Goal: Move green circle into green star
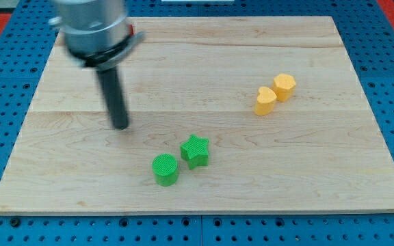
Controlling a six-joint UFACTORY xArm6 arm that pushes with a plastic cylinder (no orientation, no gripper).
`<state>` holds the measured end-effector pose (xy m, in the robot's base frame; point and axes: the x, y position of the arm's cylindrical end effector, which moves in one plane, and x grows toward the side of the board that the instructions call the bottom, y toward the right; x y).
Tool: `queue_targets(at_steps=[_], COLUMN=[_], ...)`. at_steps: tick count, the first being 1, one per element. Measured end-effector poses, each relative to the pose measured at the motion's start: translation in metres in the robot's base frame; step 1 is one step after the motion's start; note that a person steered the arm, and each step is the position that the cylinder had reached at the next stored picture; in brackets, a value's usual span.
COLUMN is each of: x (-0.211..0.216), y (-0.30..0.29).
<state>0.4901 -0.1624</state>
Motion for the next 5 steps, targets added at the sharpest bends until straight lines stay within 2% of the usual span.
queue_targets(at_steps=[1,2,4,5], x=[0.071,0.103,0.076,0.061], y=[-0.036,0.023,0.123,0.138])
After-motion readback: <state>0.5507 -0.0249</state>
